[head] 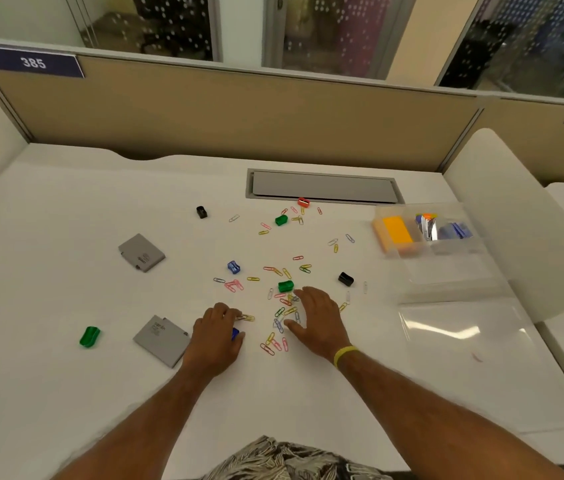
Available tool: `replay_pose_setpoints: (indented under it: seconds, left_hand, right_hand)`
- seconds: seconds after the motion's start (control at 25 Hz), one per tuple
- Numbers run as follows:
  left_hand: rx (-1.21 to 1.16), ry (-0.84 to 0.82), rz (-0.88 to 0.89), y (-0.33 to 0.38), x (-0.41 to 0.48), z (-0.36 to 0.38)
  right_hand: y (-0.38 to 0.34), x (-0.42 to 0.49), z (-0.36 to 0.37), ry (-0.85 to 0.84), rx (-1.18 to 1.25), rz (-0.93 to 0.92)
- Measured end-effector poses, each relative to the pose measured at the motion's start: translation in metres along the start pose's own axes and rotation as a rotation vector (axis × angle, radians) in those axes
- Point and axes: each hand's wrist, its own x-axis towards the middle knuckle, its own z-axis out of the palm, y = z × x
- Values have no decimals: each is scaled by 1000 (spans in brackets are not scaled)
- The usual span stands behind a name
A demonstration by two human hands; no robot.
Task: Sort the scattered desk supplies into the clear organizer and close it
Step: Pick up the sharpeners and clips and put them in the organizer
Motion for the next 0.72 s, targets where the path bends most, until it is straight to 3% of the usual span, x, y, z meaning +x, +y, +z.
replay_pose_setpoints:
  seconds: [0.12,0.4,0.56,0.72]
  left_hand:
    - [-79,9,20,-2,2,1]
    - [-348,77,-23,-5,1,-11]
    - [-1001,239,-403,-1,11,-29]
    - [-1601,222,-776,7,22,-40]
  right_hand:
    - [-11,22,-9,47,-32,-38]
    - [-27,66,-20,-24,-16,-62]
    - [-22,74,-21,-86,-7,-48]
    - [-20,75,-20,-106,-7,-49]
